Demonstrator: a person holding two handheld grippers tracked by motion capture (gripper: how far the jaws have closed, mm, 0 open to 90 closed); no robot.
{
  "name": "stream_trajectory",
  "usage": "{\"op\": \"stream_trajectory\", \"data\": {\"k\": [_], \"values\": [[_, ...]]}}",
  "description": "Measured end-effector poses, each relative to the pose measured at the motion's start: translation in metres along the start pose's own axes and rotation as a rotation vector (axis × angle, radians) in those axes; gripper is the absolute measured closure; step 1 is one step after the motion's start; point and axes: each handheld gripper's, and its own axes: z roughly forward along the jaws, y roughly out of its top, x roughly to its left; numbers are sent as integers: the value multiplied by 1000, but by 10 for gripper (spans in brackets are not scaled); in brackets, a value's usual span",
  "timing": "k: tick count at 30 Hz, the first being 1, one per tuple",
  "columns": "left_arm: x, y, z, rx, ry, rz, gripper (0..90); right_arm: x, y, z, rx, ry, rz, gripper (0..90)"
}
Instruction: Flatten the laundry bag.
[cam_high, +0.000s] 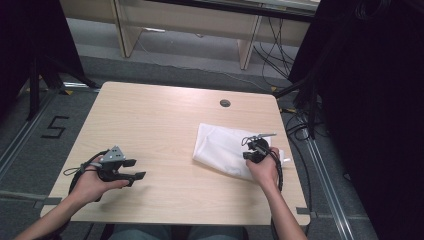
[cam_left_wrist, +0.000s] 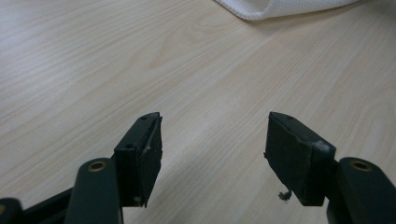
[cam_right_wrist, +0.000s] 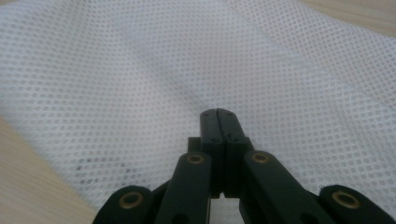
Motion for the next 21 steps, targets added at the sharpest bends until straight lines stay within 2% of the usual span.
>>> {"op": "stream_trajectory", "data": {"k": [1,5,6,8,9,10,11,15,16,18,20,21], "values": [[-1,0,1,-14,0,-12,363,-1,1,1,8,4,-1,900],[-1,0,0,-15,1,-12,363,0,0,9,31,-4,-8,900],[-1,0,0,-14,1,-10,363,1,-3,15,43,-4,-38,900],[-1,0,0,-12,-1,-12,364,3,-4,17,62,0,-41,900],[-2,0,1,-15,1,-9,364,5,-6,23,75,7,-62,900],[-2,0,0,3,-8,-6,364,5,-7,25,69,11,-87,900],[-3,0,1,-7,-6,-19,364,8,-5,25,65,11,-85,900],[-3,0,1,-10,-4,-6,364,12,-4,26,84,27,-79,900],[-2,0,1,-2,-8,-17,364,14,-4,28,68,31,-130,900],[-2,0,2,-5,-6,-6,364,16,-4,28,61,34,-115,900],[-3,-1,2,1,6,-13,364,22,-5,29,50,60,-133,900],[-3,0,3,-14,-4,-10,364,30,-5,29,51,72,-154,900]]}}
